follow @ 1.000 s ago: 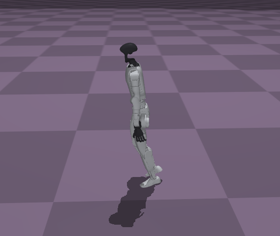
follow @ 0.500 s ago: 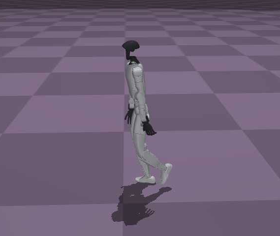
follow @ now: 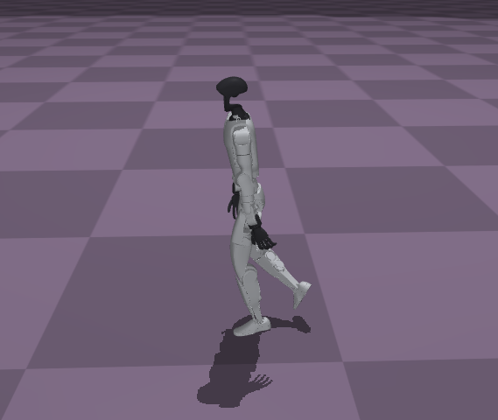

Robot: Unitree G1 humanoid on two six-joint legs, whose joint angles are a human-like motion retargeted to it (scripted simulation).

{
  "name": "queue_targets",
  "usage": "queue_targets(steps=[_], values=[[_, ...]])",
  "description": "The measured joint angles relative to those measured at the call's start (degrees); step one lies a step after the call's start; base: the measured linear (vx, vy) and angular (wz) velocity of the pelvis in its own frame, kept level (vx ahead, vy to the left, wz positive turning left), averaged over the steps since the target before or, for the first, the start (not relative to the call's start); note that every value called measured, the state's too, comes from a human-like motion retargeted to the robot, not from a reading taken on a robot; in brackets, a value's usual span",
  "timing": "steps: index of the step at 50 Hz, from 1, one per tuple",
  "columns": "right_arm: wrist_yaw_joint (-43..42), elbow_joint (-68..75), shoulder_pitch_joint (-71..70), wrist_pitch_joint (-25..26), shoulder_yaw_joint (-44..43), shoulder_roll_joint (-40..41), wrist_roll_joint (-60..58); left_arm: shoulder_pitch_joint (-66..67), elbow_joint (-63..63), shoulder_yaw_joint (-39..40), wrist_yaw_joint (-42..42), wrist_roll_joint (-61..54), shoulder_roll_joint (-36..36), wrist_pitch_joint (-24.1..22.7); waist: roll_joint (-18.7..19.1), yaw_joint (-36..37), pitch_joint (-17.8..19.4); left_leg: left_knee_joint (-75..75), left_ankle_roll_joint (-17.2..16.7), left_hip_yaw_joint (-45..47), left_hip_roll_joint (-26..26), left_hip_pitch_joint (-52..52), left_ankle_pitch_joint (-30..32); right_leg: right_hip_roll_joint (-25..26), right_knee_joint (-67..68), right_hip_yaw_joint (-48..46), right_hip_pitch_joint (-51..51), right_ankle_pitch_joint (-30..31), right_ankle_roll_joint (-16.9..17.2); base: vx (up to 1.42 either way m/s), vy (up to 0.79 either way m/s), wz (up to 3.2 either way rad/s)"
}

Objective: Walk run

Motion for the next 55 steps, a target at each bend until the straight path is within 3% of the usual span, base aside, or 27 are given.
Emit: queue_targets(steps=[4, 10, 12, 13, 15, 17, 19, 21, 23, 25, 26, 28, 30, 36, 40, 43, 45, 47, 48, 50, 52, 55], values=[[-1.4, 1.9, 3.5, -1.0, -2.3, 0.2, -0.1, -7.8, -6.2, -3.3, 2.7, -2.2, 1.8, -4.3, -1.5, -8.0, 0.8, -9.2, -0.7, 0.3, -6.0, 8.6, 0.6, -2.1, -4.9, -1.9, -13.9, -8.2, 2.5, 0.79, -0.04, 1.30], [-0.7, 4.1, 7.8, 0.7, -6.5, 0.7, 3.3, -17.8, -16.1, -6.1, -2.2, -6.6, 5.0, -10.8, -2.4, -16.2, 1.1, -13.9, -1.7, -5.5, -10.8, 18.9, -3.8, -0.5, -38.8, -3.0, -26.3, -17.6, -0.8, 1.01, -0.18, 1.09], [0.6, 4.8, 8.0, 2.3, -8.6, 1.0, 5.2, -19.8, -18.5, -7.1, -1.5, -8.5, 5.5, -13.3, -2.5, -17.3, 0.7, -13.8, -2.2, -6.8, -11.4, 21.5, -5.4, 2.3, -46.8, 3.5, -30.1, -17.9, 0.3, 0.74, -0.17, 0.70], [1.6, 4.9, 8.5, 2.9, -9.4, 1.0, 6.2, -20.2, -19.2, -7.6, -0.6, -9.1, 5.4, -14.6, -2.8, -16.9, 0.5, -13.4, -2.8, -8.0, -12.0, 22.8, -5.6, 1.9, -47.7, 2.1, -30.9, -18.6, 2.0, 1.05, -0.25, 0.29], [3.4, 4.6, 9.0, 3.5, -11.3, 0.6, 7.5, -19.5, -20.0, -8.0, 2.1, -10.0, 4.2, -16.3, -3.0, -15.3, 0.0, -11.8, -4.6, -10.1, -13.2, 25.0, -4.0, 1.6, -44.3, 2.2, -31.1, -20.2, 0.9, 1.45, -0.35, -0.06], [3.7, 4.1, 9.1, 3.3, -11.7, 0.3, 7.3, -16.9, -19.3, -7.1, 3.5, -9.7, 2.7, -16.2, -2.7, -15.2, -1.4, -9.2, -6.8, -8.5, -13.5, 26.4, 2.6, 0.5, -40.0, -2.1, -29.4, -19.0, -2.6, 1.37, -0.29, 0.06], [3.5, 4.1, 8.9, 3.0, -10.9, -0.3, 6.9, -12.6, -18.3, -5.2, 1.7, -6.7, 1.5, -15.1, -3.2, -17.7, -1.7, -4.7, -7.2, -2.4, -12.4, 28.4, 15.2, -2.2, -36.5, -0.5, -27.6, -14.4, -3.4, 1.37, -0.31, 0.88], [2.7, 4.3, 8.1, 3.2, -11.1, -0.5, 6.8, -8.1, -16.3, -3.4, -0.2, -1.6, -0.3, -13.2, -4.9, -18.7, -1.6, 4.9, -4.9, 5.6, -9.8, 27.8, 28.4, -5.4, -31.5, 6.6, -25.5, -17.1, -3.5, 1.49, -0.40, 0.83], [3.1, 4.1, 7.0, 3.8, -9.5, -1.1, 7.7, -4.5, -12.2, -2.3, -0.6, 2.4, -1.6, -10.3, -8.7, -16.0, -1.1, 17.4, -0.7, 12.1, -9.5, 25.6, 33.3, -7.3, -31.3, 8.9, -20.1, -20.9, -3.2, 1.24, -0.34, -0.38], [4.1, 4.0, 4.3, 4.3, -7.0, -1.8, 8.6, -2.7, -6.2, -1.6, 0.2, 4.7, -1.7, -7.4, -11.0, -13.9, 0.1, 30.3, 2.6, 15.2, -5.5, 20.3, 24.8, -10.2, -32.6, 3.4, -13.7, -22.7, -1.9, 1.14, -0.35, -0.42], [3.4, 3.5, 2.5, 4.7, -6.1, -1.8, 8.3, -2.0, -3.3, -0.6, 0.6, 5.1, -1.5, -6.2, -10.8, -12.9, 0.8, 35.1, 3.0, 15.6, -2.5, 16.4, 21.1, -8.2, -35.3, 2.8, -10.4, -22.6, -1.5, 0.99, -0.29, -0.28], [1.4, 2.1, -0.5, 4.7, -4.2, -1.5, 7.0, 0.2, 1.2, 1.6, 0.8, 5.8, -1.5, -4.1, -9.8, -10.8, 1.8, 40.0, 1.0, 13.4, 0.7, 7.9, 16.0, -3.7, -40.8, 3.0, -4.7, -22.0, -0.5, 0.79, -0.21, -0.50], [-0.1, 0.1, -2.9, 3.6, -2.1, -1.4, 5.9, 3.2, 4.0, 3.0, -0.1, 5.4, -1.6, -2.7, -8.4, -8.5, 2.0, 38.2, -1.9, 9.8, 0.7, -0.2, 12.3, 0.3, -46.6, -0.2, 0.8, -21.1, 0.0, 0.94, -0.21, -0.61], [3.2, -8.7, -9.4, 0.6, 2.0, -2.9, 2.7, 13.2, 4.8, 9.1, 0.2, 2.7, -2.8, -1.2, -6.4, 1.7, 3.3, 9.8, -2.5, 7.7, -2.2, -15.2, 7.8, 8.0, -54.1, 2.3, 12.6, -23.8, 3.3, 1.07, -0.16, -1.02], [4.5, -12.9, -12.8, -0.6, 4.5, -4.1, 3.6, 15.6, 4.8, 12.7, -2.8, 2.2, -3.4, 2.9, -6.9, 4.5, 3.6, -5.3, -5.8, -2.8, -6.8, -22.6, 8.3, 8.0, -54.1, 6.4, 17.4, -25.5, 6.9, 1.04, 0.00, -0.52], [4.4, -12.6, -11.9, -0.8, 5.7, -3.0, 3.5, 16.2, 4.8, 13.0, -5.3, 2.7, -3.3, 5.3, -6.6, 3.5, 1.8, -1.8, -0.8, 2.2, -6.9, -22.2, 9.5, 8.7, -51.9, 7.7, 20.6, -22.0, 11.1, 1.15, -0.02, -0.01], [4.8, -10.9, -9.2, -0.6, 5.1, -2.2, 2.3, 16.1, 4.8, 12.2, -5.7, 3.7, -3.0, 5.1, -6.4, 4.1, 0.1, 0.9, 1.1, 4.6, -4.9, -20.1, 11.8, 9.1, -49.3, 7.9, 22.7, -15.0, 13.0, 1.67, 0.02, -0.34], [4.1, -7.2, -6.3, -0.6, 4.8, -0.9, 0.4, 14.6, 4.8, 12.2, -5.7, 5.0, -2.8, 3.6, -6.8, 5.2, -0.7, 5.8, 1.5, -5.1, -5.1, -20.1, 10.1, 7.7, -42.9, 9.4, 21.9, -0.6, 11.1, 1.38, -0.03, -0.76], [2.9, -4.8, -5.1, -0.7, 4.8, -0.2, -0.3, 13.4, 4.8, 12.2, -5.5, 5.3, -2.8, 2.7, -6.2, 4.6, -1.3, 7.4, 1.6, -5.7, -4.1, -18.1, 7.1, 7.1, -38.0, 9.8, 20.2, 6.7, 10.4, 1.17, -0.01, -0.44], [1.2, 0.4, -3.4, 0.0, 4.7, 0.3, -1.0, 10.8, 3.9, 10.8, -5.2, 4.5, -2.3, 1.2, -3.3, 3.1, -1.9, 5.7, 1.7, -5.8, -1.9, -11.8, 3.6, 7.3, -26.1, 5.5, 17.2, 15.5, 6.7, 1.40, 0.07, -0.13], [1.4, 4.3, -2.8, 1.4, 3.6, -0.4, -2.8, 7.2, 1.3, 8.0, -3.9, 1.4, -1.5, -0.5, -1.6, 2.2, -1.5, 4.0, 0.9, -0.7, 1.4, -6.0, 1.3, 3.9, -13.1, 1.7, 11.6, 8.9, 3.1, 1.09, 0.06, -0.11], [1.1, 6.5, -0.7, 2.3, 0.7, -0.9, -5.9, 0.8, -2.9, 3.7, 0.7, -3.7, -0.6, -3.3, -2.3, -1.1, 0.1, -3.1, 0.0, -2.6, -3.2, 1.6, 1.4, -0.7, 0.1, 2.1, -1.4, -1.5, 3.9, 0.98, 0.00, 0.53]])
